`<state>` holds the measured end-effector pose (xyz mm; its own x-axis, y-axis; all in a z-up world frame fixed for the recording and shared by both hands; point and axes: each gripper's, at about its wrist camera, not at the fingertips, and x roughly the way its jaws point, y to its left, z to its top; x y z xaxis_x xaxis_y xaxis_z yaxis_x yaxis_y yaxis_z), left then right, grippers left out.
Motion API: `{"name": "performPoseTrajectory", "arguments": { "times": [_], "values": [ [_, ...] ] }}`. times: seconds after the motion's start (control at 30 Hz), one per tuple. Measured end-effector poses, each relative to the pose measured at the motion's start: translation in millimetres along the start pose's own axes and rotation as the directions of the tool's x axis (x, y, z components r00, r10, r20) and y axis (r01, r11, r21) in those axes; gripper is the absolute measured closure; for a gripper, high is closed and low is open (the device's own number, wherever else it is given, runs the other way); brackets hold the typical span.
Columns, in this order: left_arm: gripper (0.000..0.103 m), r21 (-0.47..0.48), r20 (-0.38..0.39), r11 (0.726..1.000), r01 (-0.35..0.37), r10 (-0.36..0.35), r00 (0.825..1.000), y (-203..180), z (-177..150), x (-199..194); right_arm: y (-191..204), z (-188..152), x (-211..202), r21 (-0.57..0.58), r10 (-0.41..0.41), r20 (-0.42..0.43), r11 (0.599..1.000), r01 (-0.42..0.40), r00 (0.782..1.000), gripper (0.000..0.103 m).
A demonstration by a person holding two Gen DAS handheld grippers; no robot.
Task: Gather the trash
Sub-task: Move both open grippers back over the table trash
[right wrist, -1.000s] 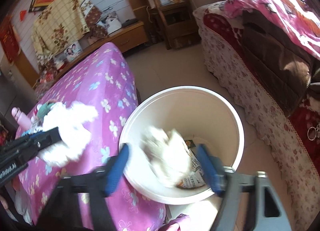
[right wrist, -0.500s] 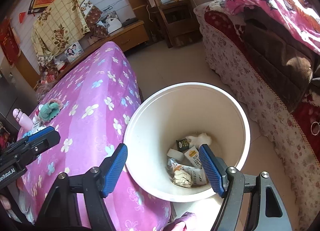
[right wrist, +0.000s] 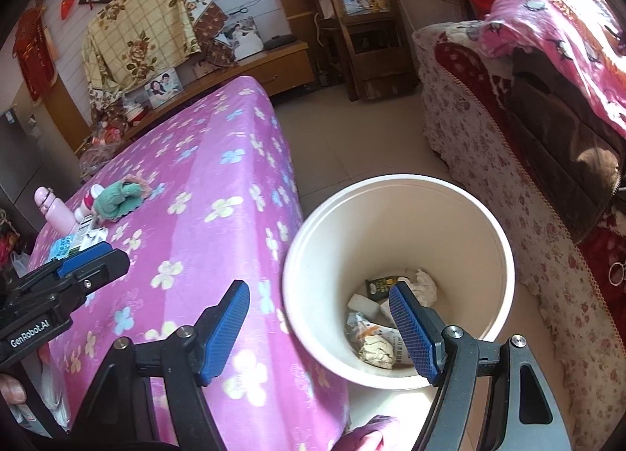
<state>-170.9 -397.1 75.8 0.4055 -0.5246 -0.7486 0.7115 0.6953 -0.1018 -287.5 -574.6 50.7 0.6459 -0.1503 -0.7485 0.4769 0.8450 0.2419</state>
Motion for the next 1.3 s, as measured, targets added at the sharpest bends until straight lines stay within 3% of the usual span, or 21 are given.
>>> {"name": "performPoseTrajectory", "arguments": {
  "times": [0.7, 0.97, 1.1, 1.3],
  "values": [
    [0.051, -0.139, 0.006, 0.977, -0.162, 0.165, 0.986, 118, -36, -47, 132, -6, 25, -0.155, 0.112, -0.075, 0.980, -0.123, 0.991, 0.026],
    [0.051, -0.245, -0.021, 0.945, -0.215, 0.217, 0.976, 189, -54, -66, 193, -10, 48, -0.208, 0.165, -0.131, 0.959, -0.190, 0.978, 0.026],
    [0.043, -0.302, -0.030, 0.921, -0.246, 0.249, 0.968, 226, -60, -79, 225, -13, 60, -0.227, 0.198, -0.159, 0.946, -0.231, 0.967, 0.026],
    [0.043, -0.352, -0.044, 0.888, -0.296, 0.301, 0.953, 276, -63, -92, 271, -13, 80, -0.251, 0.239, -0.197, 0.925, -0.284, 0.951, 0.026]
  ]
}}
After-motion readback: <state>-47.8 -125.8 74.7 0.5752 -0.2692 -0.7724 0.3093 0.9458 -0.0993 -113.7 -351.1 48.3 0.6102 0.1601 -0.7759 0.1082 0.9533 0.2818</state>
